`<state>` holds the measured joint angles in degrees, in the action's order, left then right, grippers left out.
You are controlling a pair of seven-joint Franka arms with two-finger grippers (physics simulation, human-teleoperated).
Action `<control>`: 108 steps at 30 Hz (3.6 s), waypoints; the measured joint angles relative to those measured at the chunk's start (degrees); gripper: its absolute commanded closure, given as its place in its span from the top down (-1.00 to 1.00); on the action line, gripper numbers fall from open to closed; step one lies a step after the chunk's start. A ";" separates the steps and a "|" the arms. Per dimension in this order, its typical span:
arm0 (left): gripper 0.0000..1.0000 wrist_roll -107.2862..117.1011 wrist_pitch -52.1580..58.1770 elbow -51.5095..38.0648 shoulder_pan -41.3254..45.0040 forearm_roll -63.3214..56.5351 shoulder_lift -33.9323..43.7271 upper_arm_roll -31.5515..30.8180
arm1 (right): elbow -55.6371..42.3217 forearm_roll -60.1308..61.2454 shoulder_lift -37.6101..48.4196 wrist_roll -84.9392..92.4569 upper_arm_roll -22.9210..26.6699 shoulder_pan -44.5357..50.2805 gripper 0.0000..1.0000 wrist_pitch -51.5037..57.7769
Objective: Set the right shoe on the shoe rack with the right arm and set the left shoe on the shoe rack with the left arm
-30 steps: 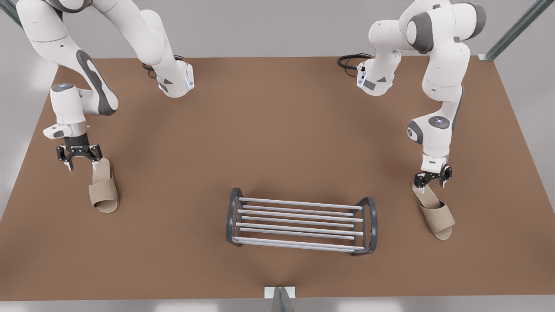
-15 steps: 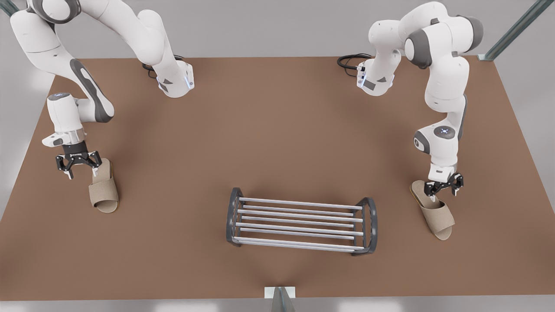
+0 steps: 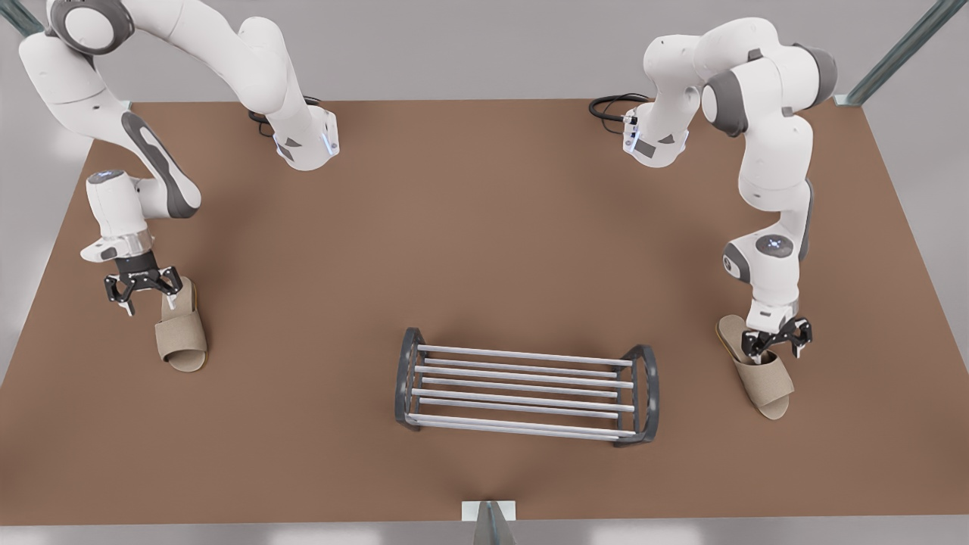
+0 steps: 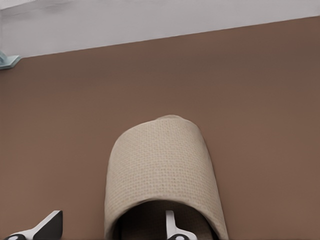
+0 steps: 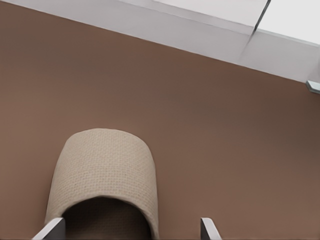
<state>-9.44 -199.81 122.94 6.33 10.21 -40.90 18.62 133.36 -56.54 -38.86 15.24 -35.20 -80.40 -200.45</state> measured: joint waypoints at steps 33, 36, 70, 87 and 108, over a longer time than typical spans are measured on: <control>-0.57 -2.09 8.94 -0.91 1.53 7.35 8.98 0.09 | -5.23 -4.52 -7.11 5.16 2.91 0.69 1.00 0.61; -0.57 -2.14 14.30 -2.06 2.64 7.38 12.62 0.14 | -6.26 -4.53 -8.04 5.32 3.00 0.82 1.00 0.62; -0.57 3.41 46.44 -24.37 20.14 -14.42 24.63 2.21 | -7.17 -4.53 -7.65 4.64 1.38 1.55 1.00 0.61; -0.57 17.32 53.16 -38.47 32.37 -21.38 11.49 2.48 | -9.79 -4.35 -9.65 2.33 1.62 3.94 1.00 0.71; -0.50 33.28 49.37 -33.37 34.94 -28.24 6.57 2.39 | -10.45 -4.12 -11.20 -0.49 1.95 5.18 -0.57 0.81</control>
<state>23.84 -150.44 89.57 41.28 -18.03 -34.33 21.01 122.92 -60.66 -50.06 14.76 -33.25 -75.22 -199.64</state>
